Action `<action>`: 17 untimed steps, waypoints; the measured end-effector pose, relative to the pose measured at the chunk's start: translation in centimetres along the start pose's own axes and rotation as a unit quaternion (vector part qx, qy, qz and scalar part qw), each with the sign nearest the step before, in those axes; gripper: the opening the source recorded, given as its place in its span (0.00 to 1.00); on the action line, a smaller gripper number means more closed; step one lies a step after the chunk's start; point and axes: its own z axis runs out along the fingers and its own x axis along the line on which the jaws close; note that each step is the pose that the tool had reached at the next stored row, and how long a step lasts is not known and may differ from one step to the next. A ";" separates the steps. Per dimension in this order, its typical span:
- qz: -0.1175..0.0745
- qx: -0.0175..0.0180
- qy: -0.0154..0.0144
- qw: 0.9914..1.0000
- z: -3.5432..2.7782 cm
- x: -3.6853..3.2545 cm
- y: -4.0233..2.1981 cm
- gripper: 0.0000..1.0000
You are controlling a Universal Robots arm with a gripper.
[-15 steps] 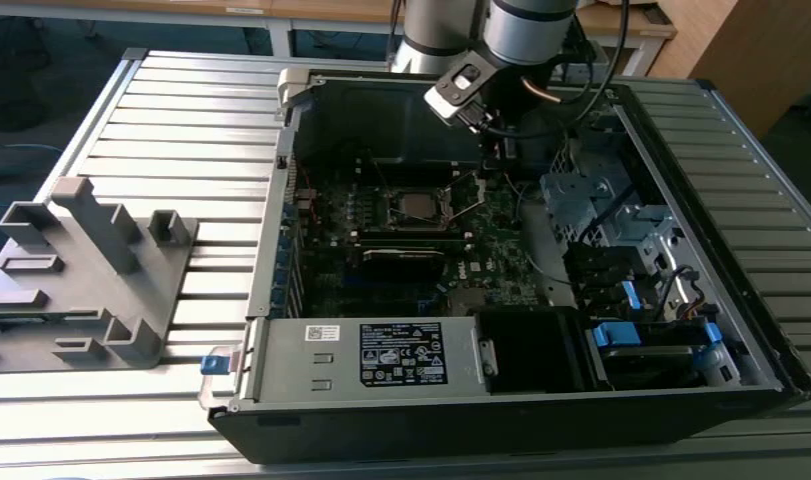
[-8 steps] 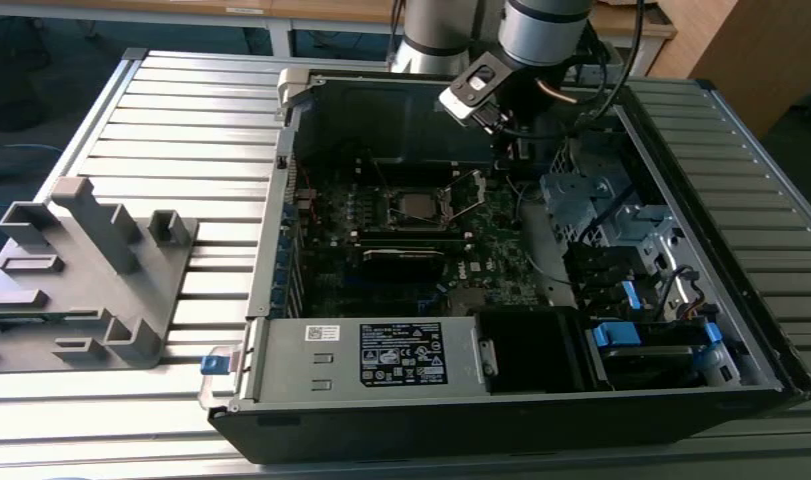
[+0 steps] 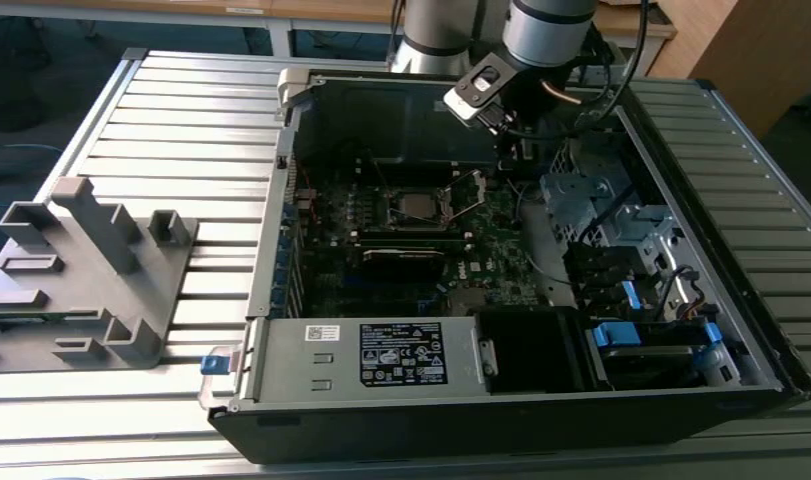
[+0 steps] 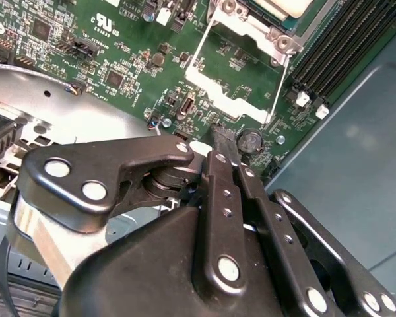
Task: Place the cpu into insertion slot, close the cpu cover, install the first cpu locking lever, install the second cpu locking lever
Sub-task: 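Close the cpu cover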
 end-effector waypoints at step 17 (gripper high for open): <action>0.007 0.000 -0.001 1.000 0.73 -0.02 0.28 0.10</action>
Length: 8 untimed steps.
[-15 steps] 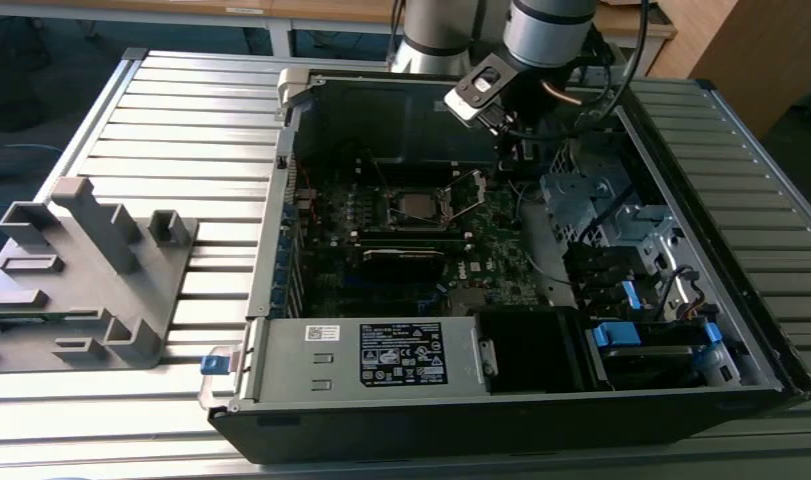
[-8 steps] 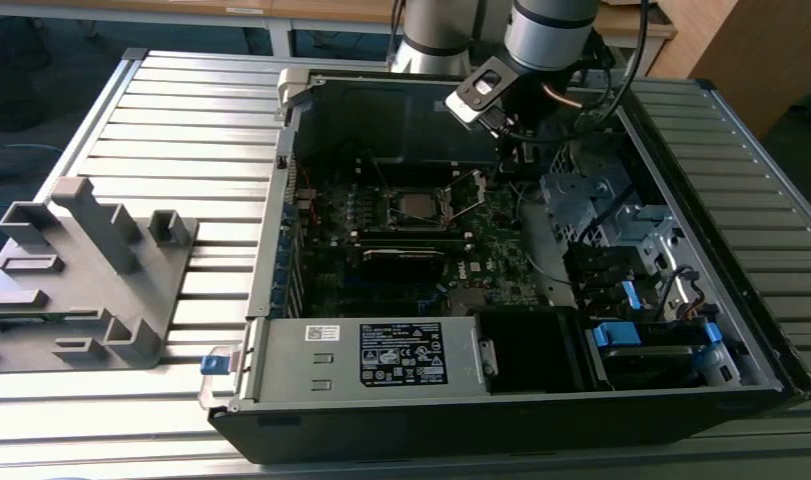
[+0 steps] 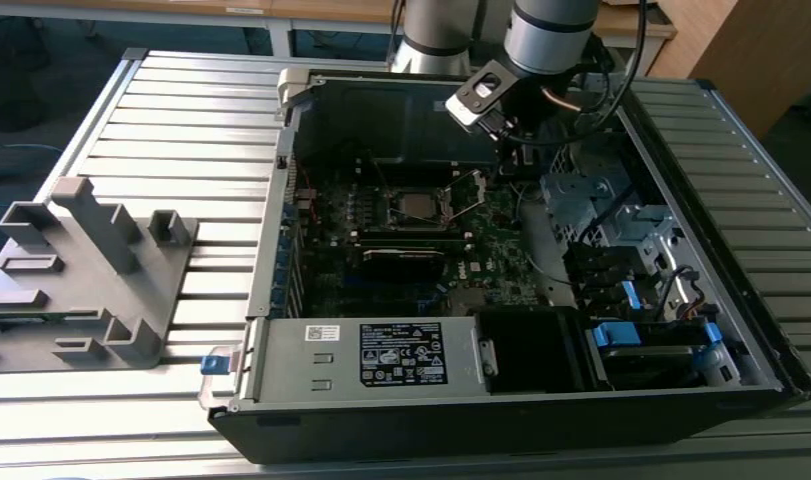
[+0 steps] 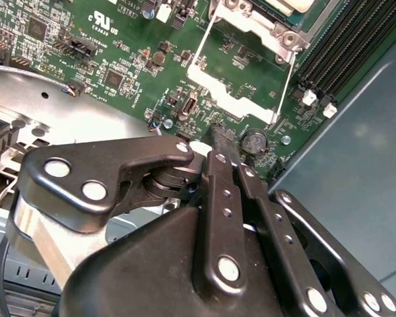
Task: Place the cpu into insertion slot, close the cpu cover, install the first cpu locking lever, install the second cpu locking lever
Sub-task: 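Close the cpu cover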
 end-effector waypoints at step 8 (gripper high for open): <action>0.004 0.000 -0.001 1.000 0.71 -0.02 -0.02 0.10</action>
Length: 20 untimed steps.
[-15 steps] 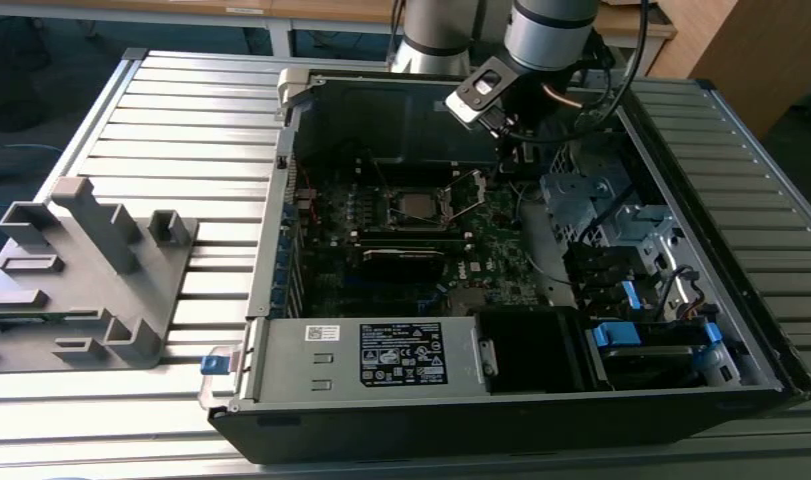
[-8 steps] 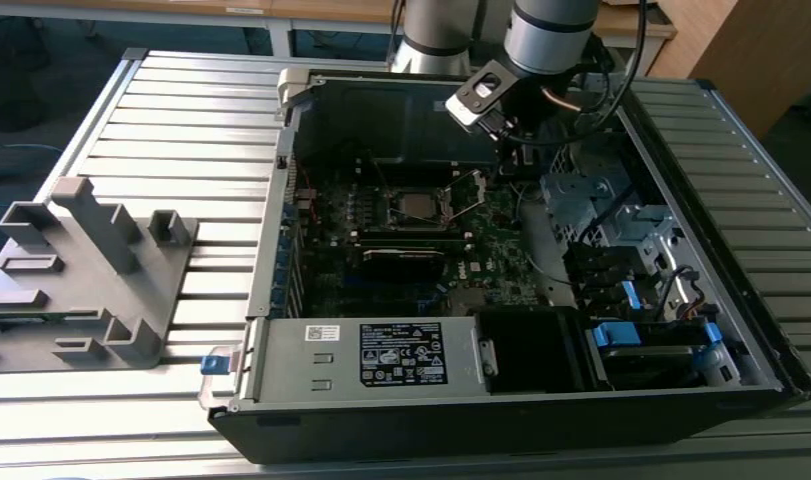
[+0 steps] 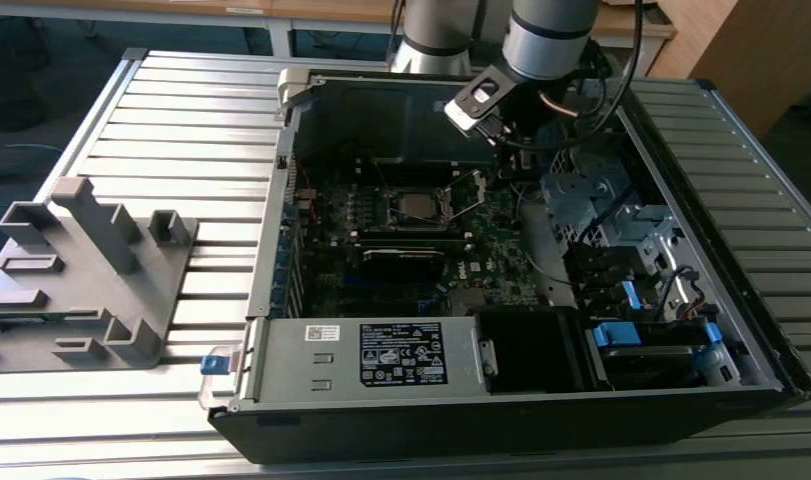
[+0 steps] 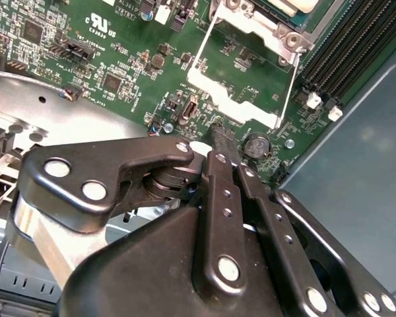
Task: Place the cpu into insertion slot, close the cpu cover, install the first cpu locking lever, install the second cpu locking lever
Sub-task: 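Close the cpu cover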
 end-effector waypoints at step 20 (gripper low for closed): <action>0.001 -0.001 0.000 1.000 0.14 -0.05 -2.16 0.10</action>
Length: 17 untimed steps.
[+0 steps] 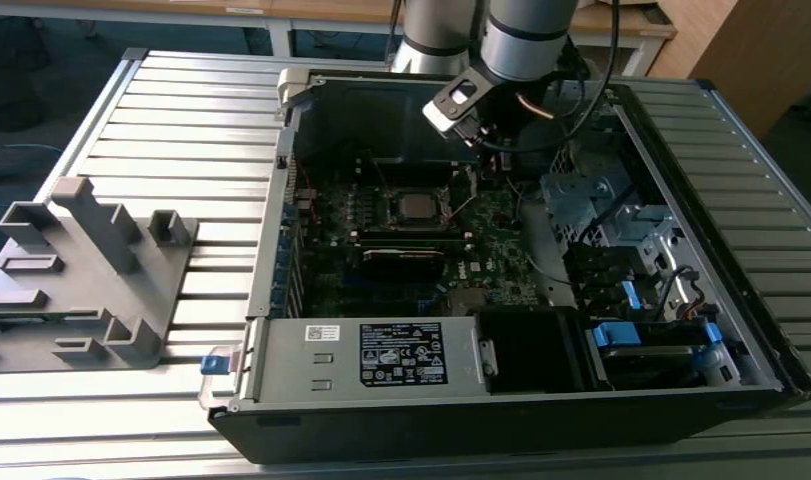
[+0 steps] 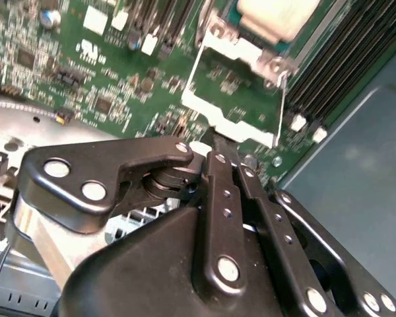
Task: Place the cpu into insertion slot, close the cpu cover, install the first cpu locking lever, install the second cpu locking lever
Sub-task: 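Close the cpu cover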
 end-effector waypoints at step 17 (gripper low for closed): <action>0.000 -0.003 0.001 1.000 -0.16 -0.10 -4.76 0.10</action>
